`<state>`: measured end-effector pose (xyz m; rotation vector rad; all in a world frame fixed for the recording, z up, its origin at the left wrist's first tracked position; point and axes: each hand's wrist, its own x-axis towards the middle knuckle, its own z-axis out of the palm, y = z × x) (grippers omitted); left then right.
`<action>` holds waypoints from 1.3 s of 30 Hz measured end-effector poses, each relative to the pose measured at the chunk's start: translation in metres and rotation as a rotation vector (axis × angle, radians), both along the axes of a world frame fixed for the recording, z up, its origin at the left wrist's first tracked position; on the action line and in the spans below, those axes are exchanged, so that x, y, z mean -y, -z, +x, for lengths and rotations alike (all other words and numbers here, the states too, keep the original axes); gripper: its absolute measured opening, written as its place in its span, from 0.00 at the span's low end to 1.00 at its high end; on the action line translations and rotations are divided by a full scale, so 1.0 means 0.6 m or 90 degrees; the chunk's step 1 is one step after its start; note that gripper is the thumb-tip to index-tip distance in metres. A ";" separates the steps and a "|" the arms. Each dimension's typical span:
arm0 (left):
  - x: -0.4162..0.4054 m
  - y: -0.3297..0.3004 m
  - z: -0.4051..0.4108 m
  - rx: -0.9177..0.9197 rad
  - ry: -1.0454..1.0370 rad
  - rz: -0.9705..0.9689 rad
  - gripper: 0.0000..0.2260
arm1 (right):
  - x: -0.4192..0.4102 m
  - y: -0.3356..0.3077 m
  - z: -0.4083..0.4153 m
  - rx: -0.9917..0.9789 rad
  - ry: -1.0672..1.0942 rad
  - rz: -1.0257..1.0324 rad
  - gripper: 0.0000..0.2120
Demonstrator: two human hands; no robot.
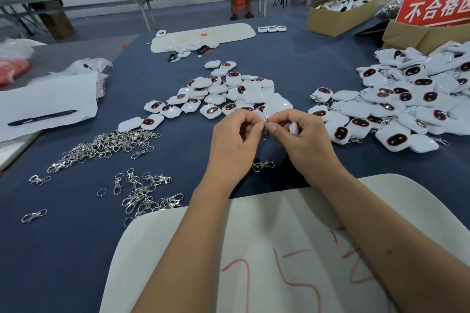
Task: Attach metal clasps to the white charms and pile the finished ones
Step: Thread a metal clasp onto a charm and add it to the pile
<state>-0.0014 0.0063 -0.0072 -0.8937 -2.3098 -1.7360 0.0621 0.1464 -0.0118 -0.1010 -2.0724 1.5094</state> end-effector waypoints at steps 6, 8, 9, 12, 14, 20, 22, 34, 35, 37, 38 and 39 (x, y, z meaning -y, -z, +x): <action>0.005 -0.002 0.000 -0.023 0.006 -0.025 0.05 | 0.003 -0.002 0.001 0.000 0.042 0.054 0.06; 0.007 -0.002 0.002 -0.045 0.007 -0.039 0.06 | 0.004 -0.001 0.001 0.014 0.051 0.068 0.05; 0.007 -0.003 0.002 -0.062 0.007 -0.047 0.06 | 0.004 0.000 0.001 0.018 0.056 0.078 0.05; 0.006 -0.003 0.003 -0.098 0.011 -0.075 0.05 | 0.005 0.000 0.002 0.029 0.063 0.106 0.06; 0.004 -0.002 0.004 -0.112 0.006 -0.094 0.06 | 0.007 0.000 0.001 0.034 0.073 0.130 0.06; -0.003 -0.001 0.007 -0.102 -0.018 -0.107 0.07 | 0.009 -0.002 0.003 -0.013 0.117 0.208 0.05; -0.003 -0.002 0.009 -0.099 -0.024 -0.102 0.07 | 0.009 -0.002 0.003 -0.027 0.130 0.227 0.06; 0.002 -0.001 0.009 -0.091 -0.035 -0.113 0.08 | 0.009 0.000 0.000 -0.054 0.128 0.329 0.07; 0.003 -0.002 0.009 -0.093 -0.029 -0.114 0.08 | 0.009 0.000 0.000 -0.052 0.125 0.331 0.07; 0.004 -0.002 0.008 -0.117 -0.021 -0.114 0.08 | 0.010 0.001 0.000 -0.049 0.118 0.309 0.06; 0.004 -0.003 0.008 -0.133 -0.021 -0.112 0.07 | 0.010 0.001 0.000 -0.044 0.109 0.276 0.06; 0.003 -0.003 0.008 -0.144 -0.023 -0.105 0.07 | 0.010 0.001 0.000 -0.035 0.096 0.233 0.06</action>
